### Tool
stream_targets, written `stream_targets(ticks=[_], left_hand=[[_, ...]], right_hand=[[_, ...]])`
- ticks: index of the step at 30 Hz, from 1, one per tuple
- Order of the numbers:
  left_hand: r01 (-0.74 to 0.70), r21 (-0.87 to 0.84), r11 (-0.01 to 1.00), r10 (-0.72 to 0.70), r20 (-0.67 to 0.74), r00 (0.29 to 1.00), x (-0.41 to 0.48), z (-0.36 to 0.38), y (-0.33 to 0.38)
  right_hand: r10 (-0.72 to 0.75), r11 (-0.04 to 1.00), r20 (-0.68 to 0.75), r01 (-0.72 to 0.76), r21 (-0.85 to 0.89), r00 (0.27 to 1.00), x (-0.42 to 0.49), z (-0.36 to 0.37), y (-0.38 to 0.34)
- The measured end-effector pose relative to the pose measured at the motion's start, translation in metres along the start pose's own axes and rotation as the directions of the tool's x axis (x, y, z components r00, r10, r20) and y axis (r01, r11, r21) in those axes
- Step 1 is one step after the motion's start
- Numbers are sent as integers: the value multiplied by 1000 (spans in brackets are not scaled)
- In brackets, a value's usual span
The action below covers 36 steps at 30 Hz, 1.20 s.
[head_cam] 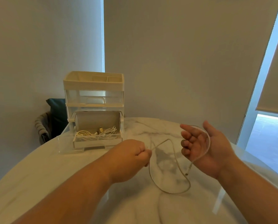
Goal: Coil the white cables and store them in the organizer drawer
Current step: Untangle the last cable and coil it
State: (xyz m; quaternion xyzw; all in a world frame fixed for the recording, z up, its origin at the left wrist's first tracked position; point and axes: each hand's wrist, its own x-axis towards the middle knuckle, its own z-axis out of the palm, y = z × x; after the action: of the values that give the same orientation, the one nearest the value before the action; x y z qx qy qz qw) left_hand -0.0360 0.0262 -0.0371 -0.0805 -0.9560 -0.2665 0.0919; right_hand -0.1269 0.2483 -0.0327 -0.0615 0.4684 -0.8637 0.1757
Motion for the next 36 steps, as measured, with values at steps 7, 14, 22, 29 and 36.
stream_targets(ticks=[7,14,22,29,36], left_hand=[[79,-628,774,-66,44,997,-2,-11,12],[89,-772,629,-190,-42,981,0,-15,16],[167,-532,830,-313,-197,929,6,-1,6],[74,-546,834,-251,-256,934,7,-8,8],[152,-668,729,-376,-205,904,11,-12,-13]], right_hand=[[-236,328,-251,-167,-930,939,11,-17,10],[-678,299,227,545,-783,699,-29,16,5],[-498,-12,503,575,-818,706,-72,52,26],[-368,-230,568,520,-823,736,-50,43,28],[511,-266,364,546,-794,778,-67,77,52]])
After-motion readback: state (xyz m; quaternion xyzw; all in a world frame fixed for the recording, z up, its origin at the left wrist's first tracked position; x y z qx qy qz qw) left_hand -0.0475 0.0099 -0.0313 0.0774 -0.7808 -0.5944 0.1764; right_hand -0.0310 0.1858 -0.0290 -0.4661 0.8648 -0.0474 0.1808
